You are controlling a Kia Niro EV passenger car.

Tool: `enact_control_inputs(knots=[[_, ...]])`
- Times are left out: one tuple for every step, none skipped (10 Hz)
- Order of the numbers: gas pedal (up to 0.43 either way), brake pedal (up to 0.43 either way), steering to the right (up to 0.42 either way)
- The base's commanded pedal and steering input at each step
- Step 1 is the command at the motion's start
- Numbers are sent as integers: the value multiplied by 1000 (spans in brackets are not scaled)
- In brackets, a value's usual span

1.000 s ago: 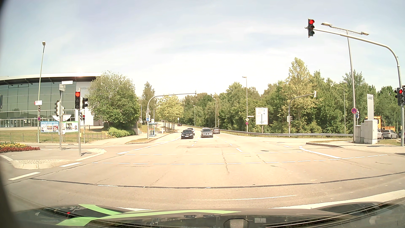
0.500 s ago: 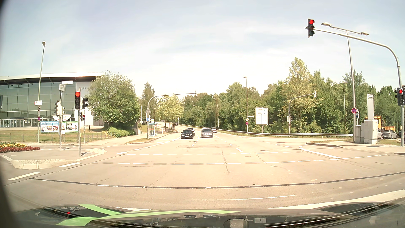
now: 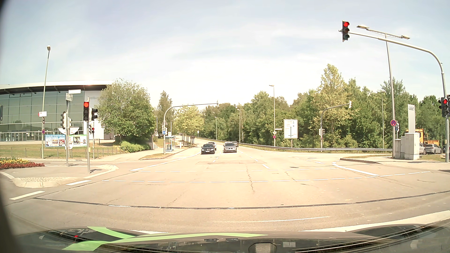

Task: Follow the waypoints while adhering to traffic rules and regulations

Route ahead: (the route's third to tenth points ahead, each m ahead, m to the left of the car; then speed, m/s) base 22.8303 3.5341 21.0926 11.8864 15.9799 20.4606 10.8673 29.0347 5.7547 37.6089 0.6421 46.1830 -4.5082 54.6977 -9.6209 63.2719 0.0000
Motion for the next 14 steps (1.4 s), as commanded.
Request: enact_control_inputs(knots=[[0, 201, 8], [0, 201, 8], [0, 201, 8], [0, 201, 8], [0, 201, 8], [0, 201, 8], [0, 201, 8], [0, 201, 8], [0, 201, 8], [0, 201, 8], [0, 195, 8], [0, 195, 8], [0, 189, 8], [0, 189, 8]])
